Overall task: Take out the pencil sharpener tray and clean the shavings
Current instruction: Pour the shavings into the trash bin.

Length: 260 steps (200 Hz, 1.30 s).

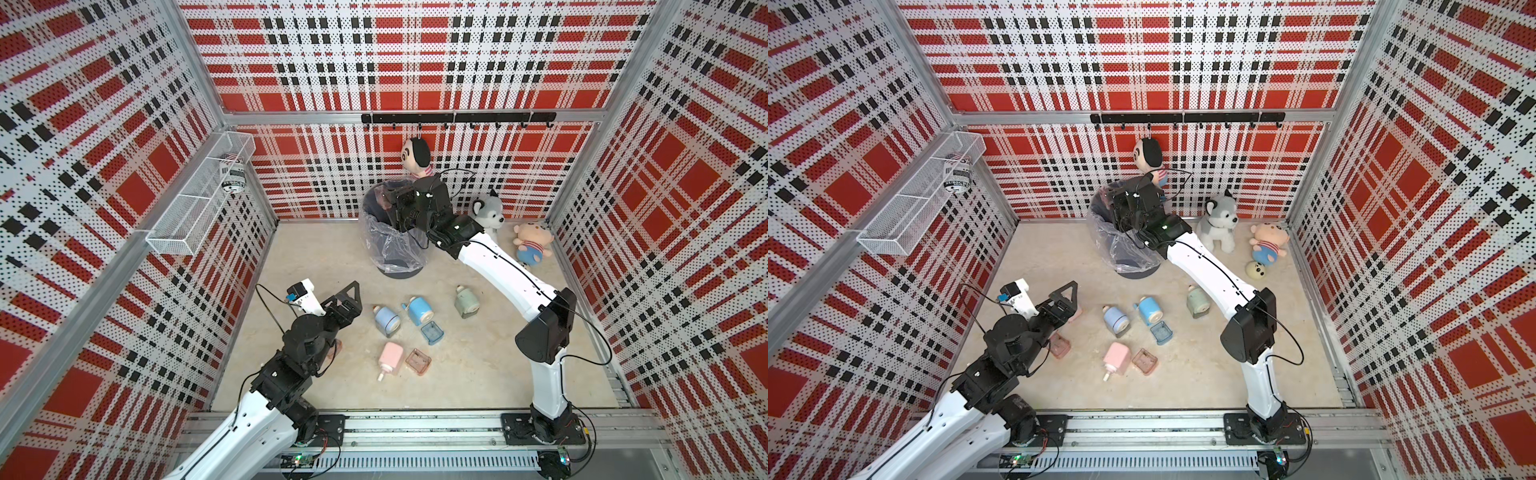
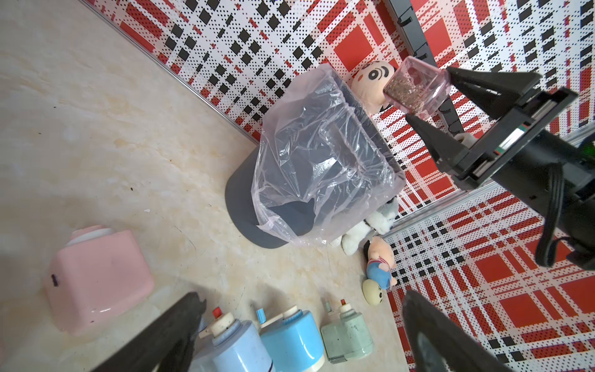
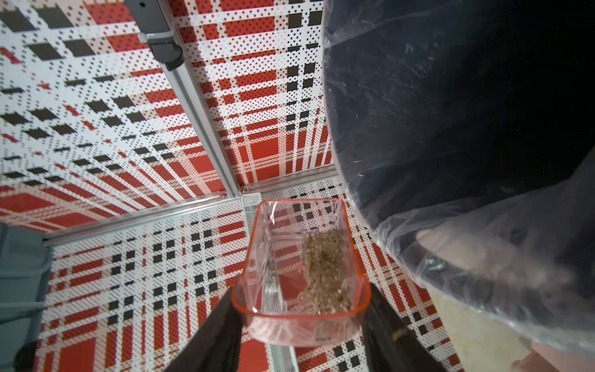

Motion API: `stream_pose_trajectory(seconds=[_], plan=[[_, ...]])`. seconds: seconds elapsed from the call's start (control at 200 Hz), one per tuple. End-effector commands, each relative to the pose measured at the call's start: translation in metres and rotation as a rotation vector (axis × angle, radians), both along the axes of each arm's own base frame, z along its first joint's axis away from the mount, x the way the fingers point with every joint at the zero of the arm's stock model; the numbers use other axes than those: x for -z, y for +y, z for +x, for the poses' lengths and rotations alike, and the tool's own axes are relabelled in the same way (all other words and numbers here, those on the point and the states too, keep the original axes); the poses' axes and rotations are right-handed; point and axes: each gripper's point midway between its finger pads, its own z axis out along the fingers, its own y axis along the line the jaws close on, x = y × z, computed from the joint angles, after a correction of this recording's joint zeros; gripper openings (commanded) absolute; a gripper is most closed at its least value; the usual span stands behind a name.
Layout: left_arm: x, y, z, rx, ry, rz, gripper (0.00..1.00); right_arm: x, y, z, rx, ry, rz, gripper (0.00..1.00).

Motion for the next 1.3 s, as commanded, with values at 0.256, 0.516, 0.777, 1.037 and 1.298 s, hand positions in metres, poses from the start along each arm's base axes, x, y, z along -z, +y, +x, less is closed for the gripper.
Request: stream_pose_trajectory(seconds=[0.256,0.516,0.777,1.037,1.298], plan=[[-0.001,0.002,-0.002,-0.007,0.011,-0.004,0.98,-0.009,-0.019,0.001,0.108,0.067,0.203,0.52],[0.001,0.000,0.000,-0.007,0.018,-0.004,0.98,-0.024,-0.021,-0.002,0.105,0.042,0.275,0.52],[0.005,-0.001,0.001,-0.007,0.024,-0.003,0.98,0.005,-0.037,-0.004,0.143,0.099,0.369,0.52],[0.009,-0.003,0.001,-0.003,0.030,-0.007,0.98,0.039,-0.041,-0.005,0.146,0.157,0.396,0.52],[0.009,-0.004,0.001,-0.003,0.029,-0.006,0.98,0.031,-0.038,-0.003,0.142,0.156,0.424,0.51]])
